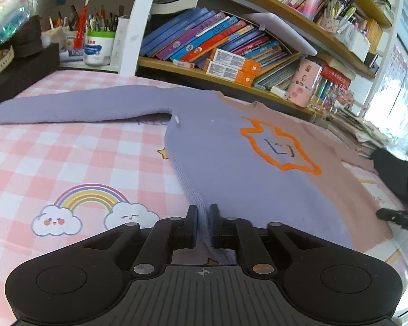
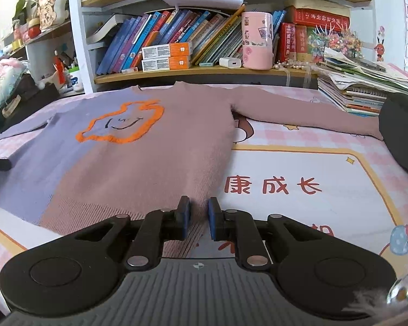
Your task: Fold clothes
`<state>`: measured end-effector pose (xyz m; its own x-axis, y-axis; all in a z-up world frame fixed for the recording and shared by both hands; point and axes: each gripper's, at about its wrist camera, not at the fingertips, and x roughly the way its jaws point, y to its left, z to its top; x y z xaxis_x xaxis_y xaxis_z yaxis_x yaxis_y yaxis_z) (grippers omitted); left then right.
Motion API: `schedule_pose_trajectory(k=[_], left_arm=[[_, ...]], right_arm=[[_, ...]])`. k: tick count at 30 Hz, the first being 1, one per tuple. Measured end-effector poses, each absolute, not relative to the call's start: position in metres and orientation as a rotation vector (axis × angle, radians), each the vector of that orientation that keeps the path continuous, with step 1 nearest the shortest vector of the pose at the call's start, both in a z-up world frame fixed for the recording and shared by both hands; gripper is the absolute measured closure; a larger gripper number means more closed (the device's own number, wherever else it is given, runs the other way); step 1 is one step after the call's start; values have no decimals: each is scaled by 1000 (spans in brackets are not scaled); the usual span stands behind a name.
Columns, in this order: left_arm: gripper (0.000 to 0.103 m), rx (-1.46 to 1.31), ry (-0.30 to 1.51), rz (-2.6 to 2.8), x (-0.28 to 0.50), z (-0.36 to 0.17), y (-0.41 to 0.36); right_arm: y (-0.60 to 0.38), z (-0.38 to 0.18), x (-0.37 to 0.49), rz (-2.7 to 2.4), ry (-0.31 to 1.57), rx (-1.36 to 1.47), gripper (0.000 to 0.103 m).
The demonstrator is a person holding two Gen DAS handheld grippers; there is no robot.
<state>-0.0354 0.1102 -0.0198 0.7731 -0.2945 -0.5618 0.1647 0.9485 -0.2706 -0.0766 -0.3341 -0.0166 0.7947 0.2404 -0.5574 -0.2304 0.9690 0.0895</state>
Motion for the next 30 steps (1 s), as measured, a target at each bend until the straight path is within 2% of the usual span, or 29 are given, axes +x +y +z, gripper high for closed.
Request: schedule_pose_trajectory(k=[3,6,7,9,10,15,30], left_arm=[[75,-198,638,-251,-42,-18,108],[73,-198,630,-262,-50,-19,104],[73,-200,629,-265,-53,-19,103],[82,-212,630,-269,-53,-20,104],[93,-218,630,-271,-53,-20,104],[96,-249,626,-240,-45,-20,116],[97,-254,638,-271,-51,-22,111]], right_arm=[[-335,-15,-79,256,598,23,85],[-337,-16,-82,263,607,26,84],[-337,-17,-83,267,610,31,84],[-337,-17,-84,275,613,38,85],[-337,-17,-84,279,615,39,87],[-331,-17,-84,290,609,25,92],[-333,-16,-84,247,600,1,94]])
